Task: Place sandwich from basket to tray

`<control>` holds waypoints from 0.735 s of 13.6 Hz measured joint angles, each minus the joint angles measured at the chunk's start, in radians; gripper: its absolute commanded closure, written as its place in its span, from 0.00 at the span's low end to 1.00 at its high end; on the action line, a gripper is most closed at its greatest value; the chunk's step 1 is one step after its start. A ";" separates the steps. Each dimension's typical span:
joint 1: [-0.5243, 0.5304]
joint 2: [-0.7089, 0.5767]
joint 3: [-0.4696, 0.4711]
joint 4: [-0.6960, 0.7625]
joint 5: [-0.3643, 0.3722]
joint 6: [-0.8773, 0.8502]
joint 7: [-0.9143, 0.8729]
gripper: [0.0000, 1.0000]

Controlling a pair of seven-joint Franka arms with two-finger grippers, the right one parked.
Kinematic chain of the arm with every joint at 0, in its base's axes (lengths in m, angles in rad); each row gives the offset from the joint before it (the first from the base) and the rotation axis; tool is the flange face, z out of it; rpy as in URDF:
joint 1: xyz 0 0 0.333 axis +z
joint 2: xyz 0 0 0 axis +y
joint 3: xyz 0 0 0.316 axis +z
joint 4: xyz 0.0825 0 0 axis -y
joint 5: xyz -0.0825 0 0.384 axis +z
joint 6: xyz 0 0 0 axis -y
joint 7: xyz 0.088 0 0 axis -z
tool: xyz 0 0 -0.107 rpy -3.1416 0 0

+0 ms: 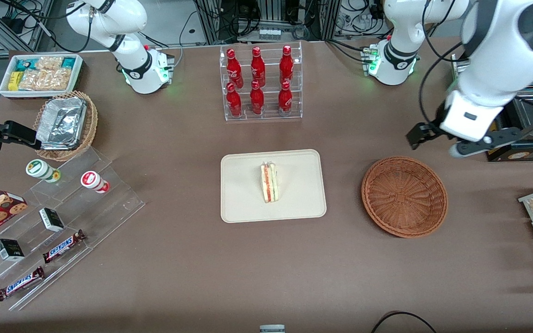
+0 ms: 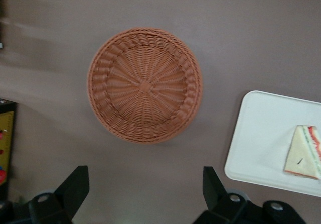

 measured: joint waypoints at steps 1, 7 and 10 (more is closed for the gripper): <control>0.025 -0.010 0.000 0.000 0.000 -0.013 0.054 0.00; 0.145 -0.064 0.003 0.000 0.000 -0.062 0.335 0.00; 0.155 -0.065 0.012 0.000 0.000 -0.065 0.376 0.00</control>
